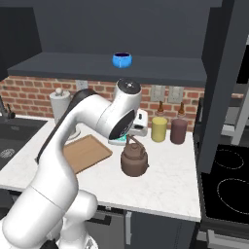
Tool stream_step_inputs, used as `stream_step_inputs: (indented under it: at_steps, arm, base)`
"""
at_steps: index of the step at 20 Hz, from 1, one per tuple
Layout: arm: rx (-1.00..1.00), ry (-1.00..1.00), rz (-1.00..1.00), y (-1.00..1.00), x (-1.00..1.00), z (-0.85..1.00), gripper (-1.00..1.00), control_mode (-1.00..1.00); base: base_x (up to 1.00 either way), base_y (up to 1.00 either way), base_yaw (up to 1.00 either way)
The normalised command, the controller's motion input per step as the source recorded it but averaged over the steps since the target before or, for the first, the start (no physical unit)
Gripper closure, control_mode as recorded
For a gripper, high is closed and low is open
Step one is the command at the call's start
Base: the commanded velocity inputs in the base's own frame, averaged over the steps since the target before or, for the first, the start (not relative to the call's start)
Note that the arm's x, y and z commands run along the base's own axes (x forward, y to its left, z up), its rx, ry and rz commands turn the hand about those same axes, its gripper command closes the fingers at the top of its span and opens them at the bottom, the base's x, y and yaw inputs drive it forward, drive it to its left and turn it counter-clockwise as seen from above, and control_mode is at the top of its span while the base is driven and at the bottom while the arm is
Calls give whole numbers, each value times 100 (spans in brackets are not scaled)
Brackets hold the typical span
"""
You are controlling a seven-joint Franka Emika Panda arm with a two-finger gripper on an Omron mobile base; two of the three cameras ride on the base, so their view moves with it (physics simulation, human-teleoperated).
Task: Pick the kettle from the counter and place it on the tray. Then pick the mug from the cabinet and place it on the tray. Then close the cabinet doors.
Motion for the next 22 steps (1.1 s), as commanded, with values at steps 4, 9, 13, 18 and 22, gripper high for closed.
stream_step_inputs:
  at_steps: [4,9,13,18,22]
  arm:
    - [0,1,0,0,0,0,-100,-100]
    - [0,0,0,0,4,-13,-100,-100]
    - [0,0,4,0,23,-38,-100,-100]
    - [-2,5,6,0,37,-34,-100,-100]
    - [-3,7,2,-3,38,-32,-100,-100]
  base:
    - [0,0,0]
    - [0,0,0]
    - [0,0,0]
    - [0,0,0]
    - [0,0,0]
